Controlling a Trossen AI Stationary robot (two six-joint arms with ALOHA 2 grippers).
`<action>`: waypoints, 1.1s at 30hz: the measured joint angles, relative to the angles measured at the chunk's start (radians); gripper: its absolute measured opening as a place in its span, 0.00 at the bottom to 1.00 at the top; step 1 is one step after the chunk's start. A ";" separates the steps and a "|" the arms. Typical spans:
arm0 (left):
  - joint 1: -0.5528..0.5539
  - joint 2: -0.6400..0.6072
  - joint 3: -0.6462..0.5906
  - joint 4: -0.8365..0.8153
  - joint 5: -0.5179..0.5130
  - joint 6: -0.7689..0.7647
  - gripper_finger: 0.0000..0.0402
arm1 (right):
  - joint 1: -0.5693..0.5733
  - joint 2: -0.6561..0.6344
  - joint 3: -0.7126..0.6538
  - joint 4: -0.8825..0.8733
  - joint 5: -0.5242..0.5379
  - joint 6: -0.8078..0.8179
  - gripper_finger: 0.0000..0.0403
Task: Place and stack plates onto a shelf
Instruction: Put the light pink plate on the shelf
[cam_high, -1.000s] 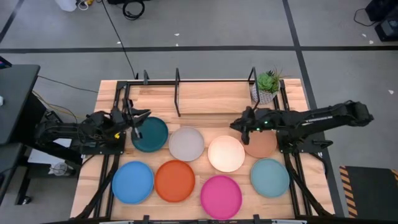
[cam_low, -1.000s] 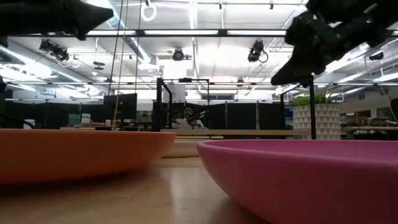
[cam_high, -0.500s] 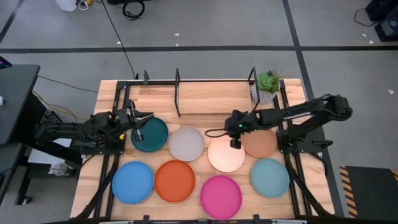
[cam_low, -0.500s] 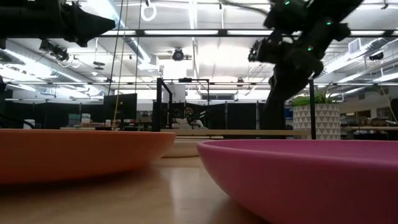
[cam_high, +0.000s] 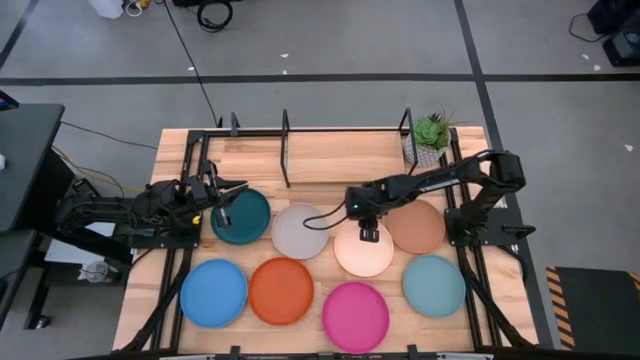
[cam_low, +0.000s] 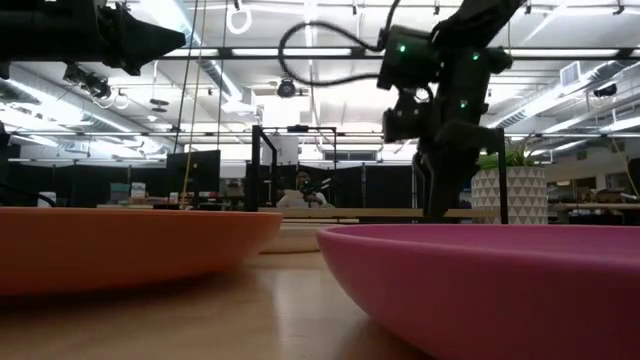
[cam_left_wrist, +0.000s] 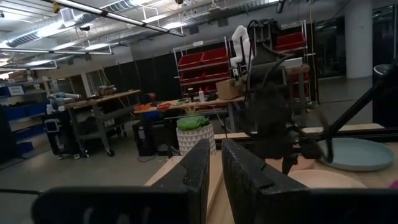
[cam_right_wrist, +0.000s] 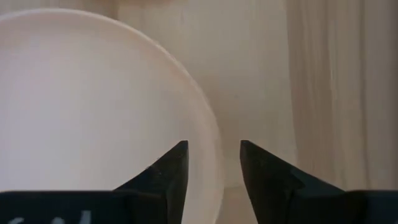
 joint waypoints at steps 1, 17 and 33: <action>0.000 0.000 0.000 0.000 0.000 0.000 0.13 | -0.005 0.012 0.005 -0.012 0.000 -0.002 0.36; 0.000 0.000 0.000 -0.006 0.000 0.000 0.13 | -0.121 0.045 0.010 -0.074 -0.034 -0.015 0.03; 0.000 0.000 0.000 -0.023 0.074 -0.084 0.13 | -0.239 0.023 0.326 -0.229 -0.041 -0.106 0.06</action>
